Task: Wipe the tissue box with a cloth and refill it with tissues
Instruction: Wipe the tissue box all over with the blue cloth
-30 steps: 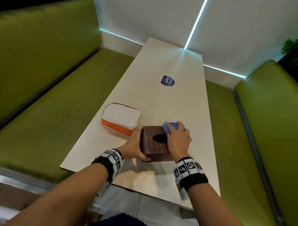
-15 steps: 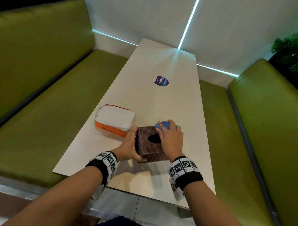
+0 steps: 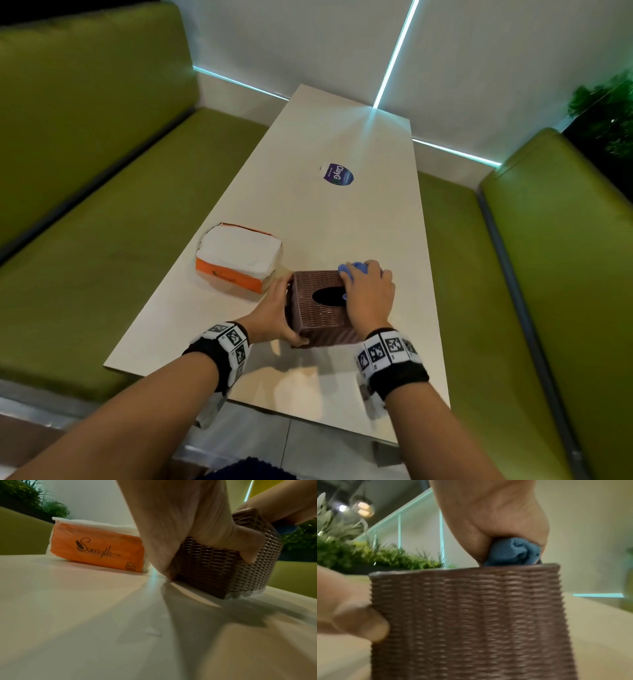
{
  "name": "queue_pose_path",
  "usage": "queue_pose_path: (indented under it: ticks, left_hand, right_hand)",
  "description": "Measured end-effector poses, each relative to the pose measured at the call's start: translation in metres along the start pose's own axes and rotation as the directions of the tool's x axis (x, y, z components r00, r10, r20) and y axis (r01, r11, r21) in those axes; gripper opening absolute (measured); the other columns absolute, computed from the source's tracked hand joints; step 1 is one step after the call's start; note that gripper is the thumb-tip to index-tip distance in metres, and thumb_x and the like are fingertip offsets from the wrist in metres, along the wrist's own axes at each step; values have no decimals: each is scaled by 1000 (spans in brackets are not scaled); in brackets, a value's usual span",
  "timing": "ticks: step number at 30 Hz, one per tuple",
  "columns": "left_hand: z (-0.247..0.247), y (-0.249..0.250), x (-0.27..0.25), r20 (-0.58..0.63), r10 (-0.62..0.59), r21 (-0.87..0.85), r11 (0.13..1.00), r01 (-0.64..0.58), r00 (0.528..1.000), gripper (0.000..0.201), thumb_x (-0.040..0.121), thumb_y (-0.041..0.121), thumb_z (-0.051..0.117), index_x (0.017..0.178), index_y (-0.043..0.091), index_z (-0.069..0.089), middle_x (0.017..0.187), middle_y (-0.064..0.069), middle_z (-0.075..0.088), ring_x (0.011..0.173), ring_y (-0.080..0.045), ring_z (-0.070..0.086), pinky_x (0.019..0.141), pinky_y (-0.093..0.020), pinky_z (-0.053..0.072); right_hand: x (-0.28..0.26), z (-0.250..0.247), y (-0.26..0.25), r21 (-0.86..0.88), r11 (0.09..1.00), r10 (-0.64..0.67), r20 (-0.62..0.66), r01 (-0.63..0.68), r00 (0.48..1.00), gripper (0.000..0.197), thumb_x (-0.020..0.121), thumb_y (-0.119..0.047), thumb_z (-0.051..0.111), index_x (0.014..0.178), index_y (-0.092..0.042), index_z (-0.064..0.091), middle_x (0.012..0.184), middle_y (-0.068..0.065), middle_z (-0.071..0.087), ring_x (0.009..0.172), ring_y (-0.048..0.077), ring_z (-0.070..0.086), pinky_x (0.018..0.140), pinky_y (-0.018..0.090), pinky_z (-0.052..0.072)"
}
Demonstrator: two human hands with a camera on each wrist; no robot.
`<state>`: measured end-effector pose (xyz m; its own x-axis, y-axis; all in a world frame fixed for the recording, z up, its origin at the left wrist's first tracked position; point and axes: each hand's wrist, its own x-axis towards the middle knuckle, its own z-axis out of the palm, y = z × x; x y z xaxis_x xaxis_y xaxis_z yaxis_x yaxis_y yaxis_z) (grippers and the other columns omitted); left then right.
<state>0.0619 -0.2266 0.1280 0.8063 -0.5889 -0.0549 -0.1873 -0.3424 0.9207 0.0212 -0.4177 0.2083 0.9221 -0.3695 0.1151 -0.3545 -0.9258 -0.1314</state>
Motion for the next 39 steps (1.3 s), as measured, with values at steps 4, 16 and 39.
queue_pose_path:
  ticks: [4,16,39]
  left_hand:
    - [3,-4,0,-2,-1,-23,1000,1,1000,135,35,42,93,144,25,15,140,0,32,135,-16,32,118,-42,29]
    - [1,-3,3,45,-16,-37,999,18,999,138,37,37,92,147,25,9,143,0,26,136,-14,27,116,-30,24]
    - [-4,0,2,76,-33,2,999,33,997,135,35,35,92,143,30,11,142,-1,30,135,-16,33,115,-38,33]
  right_hand:
    - [-19,-5,4,45,983,178,33,-180,983,37,103,-41,33,129,-28,55,130,7,47,112,29,43,90,35,37]
    - [-9,-40,65,550,829,87,48,-99,995,46,90,-60,45,114,-23,57,102,17,60,90,32,61,69,32,42]
    - [-64,28,3,352,861,-313,-200,366,928,39,93,-46,45,113,-25,72,130,3,62,117,19,44,103,34,34]
